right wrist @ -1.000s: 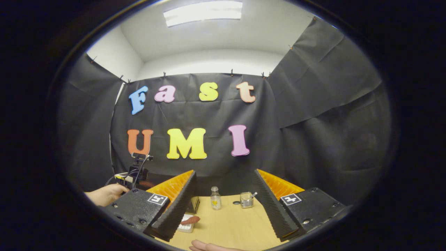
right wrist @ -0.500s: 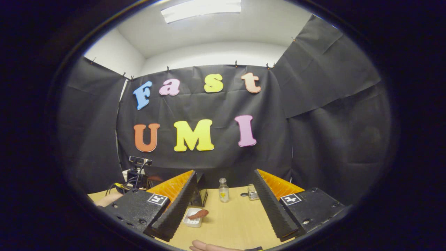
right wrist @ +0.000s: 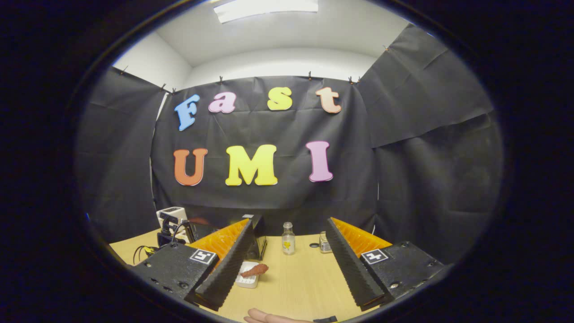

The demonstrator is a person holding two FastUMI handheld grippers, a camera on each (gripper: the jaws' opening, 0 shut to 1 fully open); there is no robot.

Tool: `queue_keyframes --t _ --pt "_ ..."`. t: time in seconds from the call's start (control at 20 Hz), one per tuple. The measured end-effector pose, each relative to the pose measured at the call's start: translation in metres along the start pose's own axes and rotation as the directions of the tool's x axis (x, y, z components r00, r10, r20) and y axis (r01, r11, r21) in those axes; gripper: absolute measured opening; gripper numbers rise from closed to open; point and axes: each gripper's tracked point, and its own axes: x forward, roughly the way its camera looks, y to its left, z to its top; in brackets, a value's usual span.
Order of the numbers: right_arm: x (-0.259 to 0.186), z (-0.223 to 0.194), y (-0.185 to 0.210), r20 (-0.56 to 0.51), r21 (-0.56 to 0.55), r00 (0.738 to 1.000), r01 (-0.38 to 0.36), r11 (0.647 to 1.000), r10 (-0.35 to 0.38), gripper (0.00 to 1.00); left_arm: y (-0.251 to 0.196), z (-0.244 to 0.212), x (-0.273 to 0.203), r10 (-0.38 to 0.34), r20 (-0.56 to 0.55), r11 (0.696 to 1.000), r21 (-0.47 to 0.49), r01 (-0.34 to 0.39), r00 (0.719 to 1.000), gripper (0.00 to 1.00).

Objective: Open the electric oven with the left hand, put the food in, and close the electric oven.

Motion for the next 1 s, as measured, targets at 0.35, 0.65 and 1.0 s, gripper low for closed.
queue_keyframes --t 0.35,0.65,1.0 --pt "0.022 -0.028 0.006 -0.074 -0.007 0.997 -0.009 1.000 0.009 1.00 0.000 -0.040 0.010 -0.003 -0.074 1.000 -0.024 0.001 0.997 0.96" --pt "0.057 -0.067 0.013 -0.191 -0.009 0.980 -0.053 0.999 0.050 1.00 0.002 -0.032 0.008 -0.006 0.003 1.000 0.000 0.006 1.000 0.96" --pt "0.123 -0.132 0.020 -0.394 0.063 0.903 -0.162 0.985 0.173 1.00 0.015 0.013 -0.055 -0.007 0.147 1.000 -0.021 0.010 0.989 0.96"
